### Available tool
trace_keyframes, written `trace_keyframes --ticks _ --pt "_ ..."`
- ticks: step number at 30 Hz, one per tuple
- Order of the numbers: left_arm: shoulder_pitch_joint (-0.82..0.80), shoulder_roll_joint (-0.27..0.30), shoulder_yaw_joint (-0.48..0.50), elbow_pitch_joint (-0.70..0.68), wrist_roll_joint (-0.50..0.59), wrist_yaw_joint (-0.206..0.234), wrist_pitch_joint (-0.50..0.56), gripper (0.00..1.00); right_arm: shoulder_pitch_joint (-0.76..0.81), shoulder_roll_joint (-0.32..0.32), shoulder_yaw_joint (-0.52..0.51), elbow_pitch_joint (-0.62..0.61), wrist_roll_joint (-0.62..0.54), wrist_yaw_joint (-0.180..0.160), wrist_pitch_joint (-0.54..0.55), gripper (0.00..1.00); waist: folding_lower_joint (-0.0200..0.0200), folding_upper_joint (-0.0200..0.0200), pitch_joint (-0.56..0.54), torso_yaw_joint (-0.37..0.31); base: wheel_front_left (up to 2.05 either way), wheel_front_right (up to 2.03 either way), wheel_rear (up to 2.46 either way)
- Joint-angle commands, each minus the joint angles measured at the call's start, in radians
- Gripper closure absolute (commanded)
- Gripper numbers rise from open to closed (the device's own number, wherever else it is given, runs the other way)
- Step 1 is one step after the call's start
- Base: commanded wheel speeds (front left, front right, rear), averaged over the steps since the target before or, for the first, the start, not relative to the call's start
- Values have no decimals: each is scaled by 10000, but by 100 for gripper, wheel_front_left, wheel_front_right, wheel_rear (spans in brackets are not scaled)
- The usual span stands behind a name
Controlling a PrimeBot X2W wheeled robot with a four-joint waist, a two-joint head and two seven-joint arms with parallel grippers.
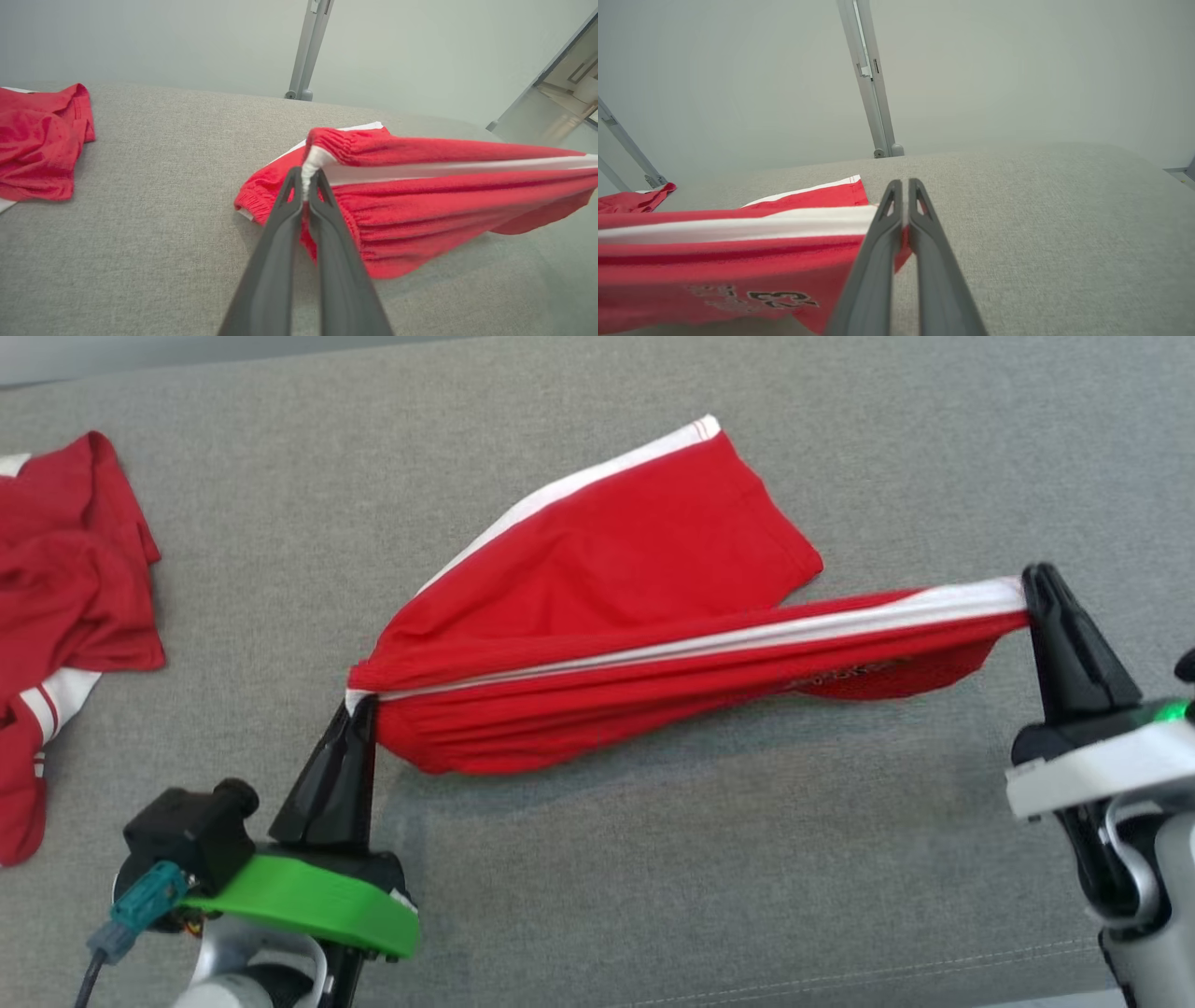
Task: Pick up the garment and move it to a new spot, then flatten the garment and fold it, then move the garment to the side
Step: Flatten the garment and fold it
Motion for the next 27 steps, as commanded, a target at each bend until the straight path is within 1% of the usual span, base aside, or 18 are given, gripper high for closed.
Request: trace_keyframes --ticks 1,4,7,10,15,22,24,25,26,27 --pt "-390 -23 141 186 32 2 -137 100 -619 -355 -8 342 -41 -49 -98 100 1 0 728 374 0 0 0" --pt "-1010 -207 88 563 -12 -109 -338 100 -1891 -756 360 1021 132 -47 -223 100 1 0 1314 694 0 0 0" --pt "-1594 -438 66 1081 -80 -248 -627 100 -3139 -1119 975 1880 333 -46 -327 100 1 0 1785 1033 0 0 0" --pt "-2157 -623 -28 1662 -144 -490 -908 100 -4339 -1464 1746 2832 481 -44 -480 100 1 0 2105 1395 0 0 0" --pt "-2887 -986 -284 2544 -236 -826 -1238 100 -6048 -1820 3005 4414 812 -36 -775 100 1 0 2421 1933 0 0 0" --pt "-3474 -1382 -632 3532 -331 -1156 -1563 100 -7827 -1861 4508 6332 1407 -35 -1272 100 1 0 2620 2351 0 0 0" --pt "-3586 -1450 -715 3756 -357 -1229 -1648 100 -8135 -1847 4820 6850 1603 -35 -1368 100 1 0 2633 2404 0 0 0" --pt "-3586 -1450 -715 3756 -357 -1229 -1648 100 -8135 -1847 4820 6850 1603 -35 -1368 100 1 0 2633 2404 0 0 0" --pt "-3627 -1473 -790 3875 -386 -1296 -1637 94 -8248 -1832 4958 7099 1690 -35 -1432 100 1 0 2629 2426 0 0 0" --pt "-3671 -1496 -835 3975 -382 -1319 -1652 60 -8368 -1810 5098 7285 1767 -35 -1475 100 1 0 2625 2442 0 0 0"
